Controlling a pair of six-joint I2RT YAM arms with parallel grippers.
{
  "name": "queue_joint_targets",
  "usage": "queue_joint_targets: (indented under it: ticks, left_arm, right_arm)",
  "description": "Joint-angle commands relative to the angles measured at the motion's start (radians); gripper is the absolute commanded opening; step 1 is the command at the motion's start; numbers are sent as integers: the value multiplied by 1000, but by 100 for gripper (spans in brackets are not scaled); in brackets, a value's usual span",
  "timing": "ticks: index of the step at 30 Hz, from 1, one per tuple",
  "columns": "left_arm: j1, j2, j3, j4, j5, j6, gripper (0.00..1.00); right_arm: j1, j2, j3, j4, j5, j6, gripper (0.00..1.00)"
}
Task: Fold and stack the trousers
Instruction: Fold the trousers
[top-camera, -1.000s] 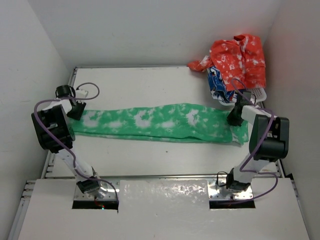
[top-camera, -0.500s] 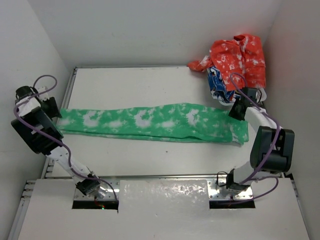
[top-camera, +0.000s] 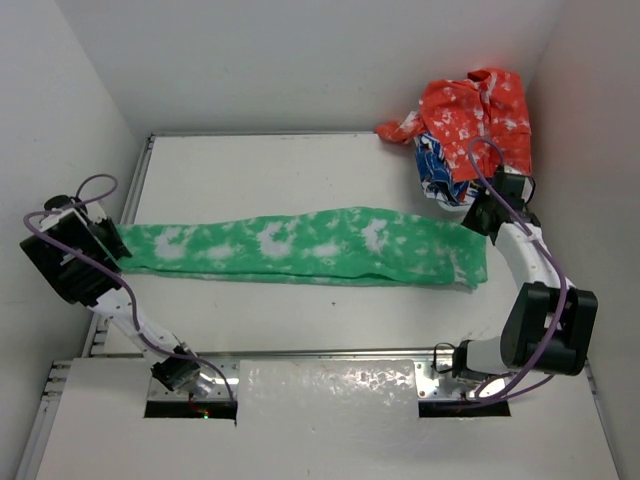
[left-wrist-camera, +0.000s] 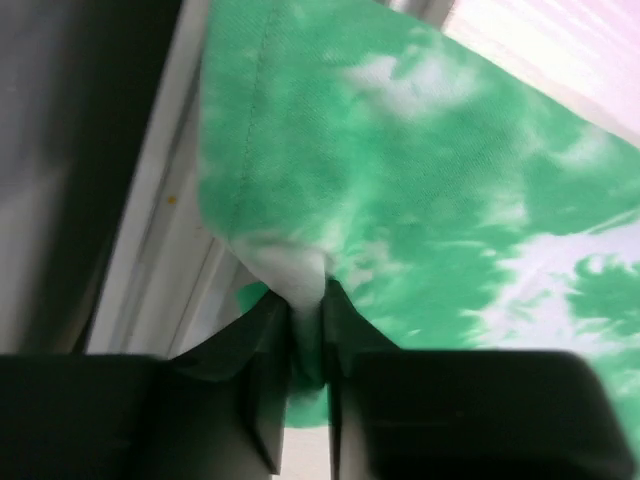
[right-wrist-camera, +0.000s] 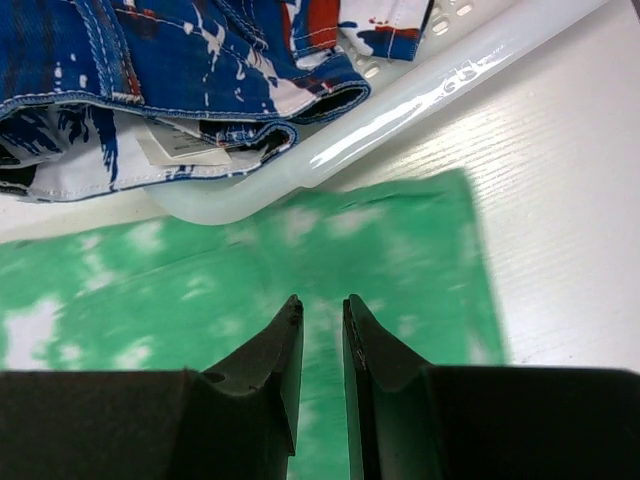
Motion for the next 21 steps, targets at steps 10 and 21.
queue_joint_targets:
  ticks: [10,21]
  left_arm:
    - [35,-148,117,-192,105,159,0]
    - [-346,-432,222,-336,326,183,0]
  right_arm:
    - [9,-57,-76,21,-6,-3,20]
    - [22,-33,-171,56,-32,20,21]
